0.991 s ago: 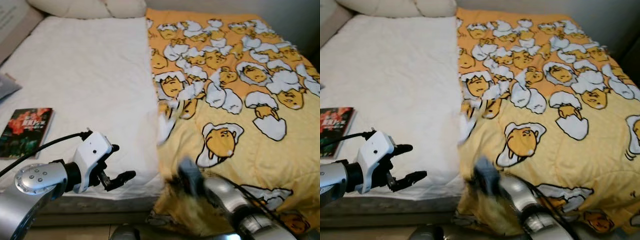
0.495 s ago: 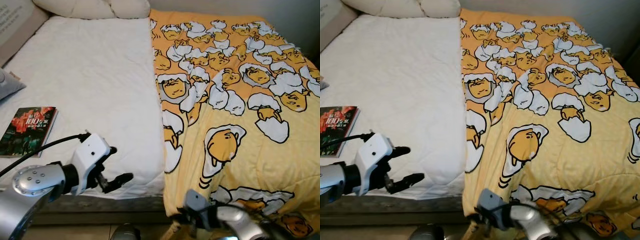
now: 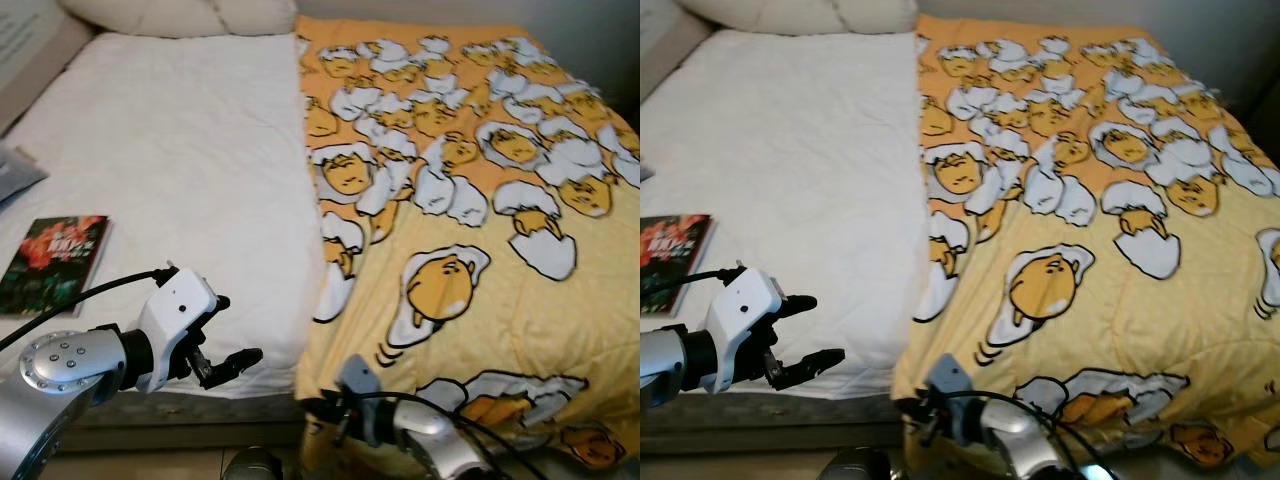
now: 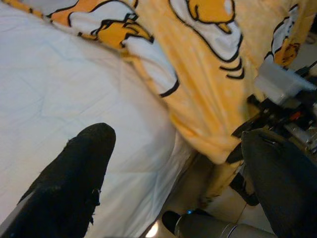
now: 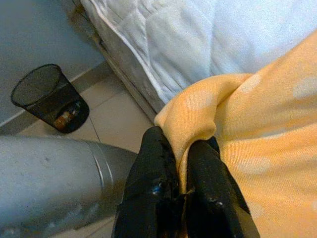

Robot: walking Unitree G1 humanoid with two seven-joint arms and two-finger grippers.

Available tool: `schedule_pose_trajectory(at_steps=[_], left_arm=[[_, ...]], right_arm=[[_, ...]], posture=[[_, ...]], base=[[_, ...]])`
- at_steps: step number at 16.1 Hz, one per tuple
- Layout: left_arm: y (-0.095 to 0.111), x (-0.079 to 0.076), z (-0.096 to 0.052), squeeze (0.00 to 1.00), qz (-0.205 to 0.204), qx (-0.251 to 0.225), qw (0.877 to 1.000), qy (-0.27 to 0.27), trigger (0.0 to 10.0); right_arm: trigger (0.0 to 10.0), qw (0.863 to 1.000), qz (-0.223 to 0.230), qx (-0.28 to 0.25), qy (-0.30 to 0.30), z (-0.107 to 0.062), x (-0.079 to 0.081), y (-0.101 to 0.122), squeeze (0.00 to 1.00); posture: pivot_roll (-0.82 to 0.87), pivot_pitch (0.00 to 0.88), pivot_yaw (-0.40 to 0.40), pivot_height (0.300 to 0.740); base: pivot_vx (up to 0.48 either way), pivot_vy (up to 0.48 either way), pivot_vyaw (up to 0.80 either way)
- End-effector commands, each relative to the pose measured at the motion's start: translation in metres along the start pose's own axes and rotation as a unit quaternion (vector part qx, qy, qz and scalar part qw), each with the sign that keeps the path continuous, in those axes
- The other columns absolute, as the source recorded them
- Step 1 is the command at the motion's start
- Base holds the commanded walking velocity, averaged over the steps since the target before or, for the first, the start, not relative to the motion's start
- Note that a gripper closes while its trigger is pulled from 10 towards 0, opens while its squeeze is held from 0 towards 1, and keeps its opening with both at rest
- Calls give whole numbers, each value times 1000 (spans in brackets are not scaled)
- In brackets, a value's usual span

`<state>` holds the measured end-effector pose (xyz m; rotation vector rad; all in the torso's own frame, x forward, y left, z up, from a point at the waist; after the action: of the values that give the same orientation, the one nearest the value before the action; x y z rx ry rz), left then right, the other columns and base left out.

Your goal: Clean up the room

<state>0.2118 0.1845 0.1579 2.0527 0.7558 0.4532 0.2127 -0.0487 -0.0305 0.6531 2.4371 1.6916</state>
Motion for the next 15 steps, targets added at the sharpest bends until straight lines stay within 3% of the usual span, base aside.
schedule_pose_trajectory(at_steps=[1,2,5,10,12,13,14,15], left_arm=[[2,-1,-3,0,8,1,1000,-1,10000],[2,-1,-3,0,8,2,1000,-2,10000],[2,0,0,0,8,2,1000,-2,10000],[1,3,5,0,-13,-24,1000,7,10000],[5,7,8,0,-47,-65,997,21,10000],[5,15,13,0,-93,-103,989,58,10000],[4,25,18,0,-121,-137,976,115,10000],[3,29,22,0,-133,-150,969,143,10000]], right_arm=[[10000,999,0,5,42,3,7,0,173],[10000,998,7,15,62,1,8,-2,1000],[10000,998,-14,21,63,-2,3,1,1000],[10000,999,-2,11,36,-16,-10,-4,1000],[10000,1000,6,12,-24,-30,-27,-10,1000],[10000,990,23,30,-135,-53,-55,-16,1000],[10000,962,71,36,-261,-77,-81,-20,1000],[10000,942,95,36,-321,-90,-90,-24,1000]], posture=[[345,74,9,740],[345,70,7,740],[335,58,1,740],[296,0,-20,740],[257,0,-30,740],[213,0,-36,740],[162,0,-38,740],[141,0,-38,740]], base=[[0,0,0],[0,0,0],[0,0,0],[0,0,0],[0,0,0],[0,0,0],[0,0,0],[0,0,0]])
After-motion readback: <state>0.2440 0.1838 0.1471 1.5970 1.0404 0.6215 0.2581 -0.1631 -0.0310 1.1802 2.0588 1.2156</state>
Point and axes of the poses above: a point about 5 cm out from each wrist's last joint towards the gripper, its own z axis pointing out of the wrist towards the gripper, its own y axis along the axis of the wrist's last joint, x = y × z, the point moved 1 cm from there along z, pointing out of the wrist towards the gripper, and after that the axes turned 6 degrees about -z, right-handed, at the moved point
